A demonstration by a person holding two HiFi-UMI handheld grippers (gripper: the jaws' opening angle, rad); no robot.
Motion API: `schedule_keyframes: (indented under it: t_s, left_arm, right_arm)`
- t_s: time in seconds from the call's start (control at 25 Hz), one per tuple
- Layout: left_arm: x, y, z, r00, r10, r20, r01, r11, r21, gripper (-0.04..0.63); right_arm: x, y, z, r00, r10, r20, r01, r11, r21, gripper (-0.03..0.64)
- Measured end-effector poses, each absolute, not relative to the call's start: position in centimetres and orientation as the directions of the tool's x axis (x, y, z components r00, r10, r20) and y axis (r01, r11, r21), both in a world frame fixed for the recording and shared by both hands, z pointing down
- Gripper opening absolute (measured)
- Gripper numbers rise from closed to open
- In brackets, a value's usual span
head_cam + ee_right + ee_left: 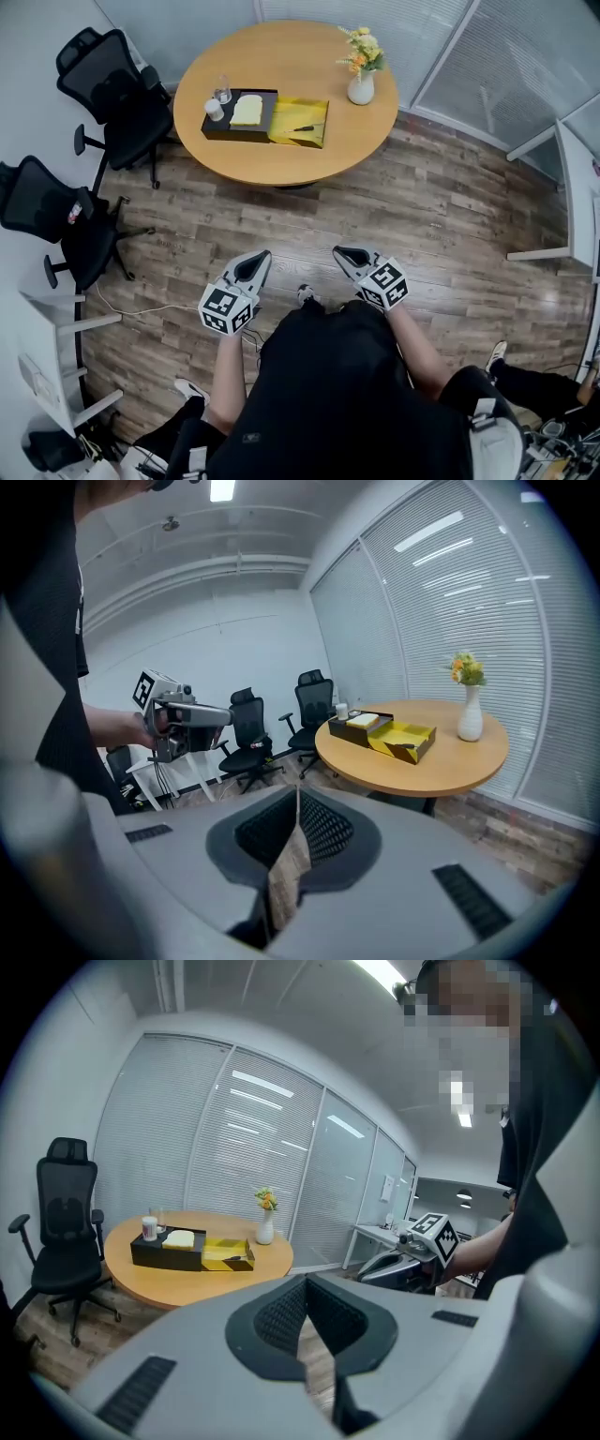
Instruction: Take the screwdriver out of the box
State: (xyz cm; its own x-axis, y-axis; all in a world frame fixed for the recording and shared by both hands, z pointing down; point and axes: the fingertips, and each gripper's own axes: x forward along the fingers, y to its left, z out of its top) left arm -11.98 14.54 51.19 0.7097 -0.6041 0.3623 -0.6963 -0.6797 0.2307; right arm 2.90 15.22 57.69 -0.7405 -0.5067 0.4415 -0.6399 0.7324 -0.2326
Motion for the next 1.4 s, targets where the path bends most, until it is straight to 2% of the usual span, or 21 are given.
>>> schedule_keyframes:
  t_s: [0.52,1.4]
  left_arm:
    - [-12.8,11.0,51.4,0.709,-0.590,0.386,-0.693,-0.684,0.227,0.006]
    - [-7.4,-1.0,50.7,0.593,-0.701,0.396,-0.801,-0.564,0.201,0.006]
  right_arm:
    - [1.9,11.6,58.3,-0.746,-0.493,0.447,-0.633,0.735,-0.245,0.008]
    - [7.2,-3.8,58.3,-0.821,-0.377,0.428,-0.508,0.825,-0.247,0.008]
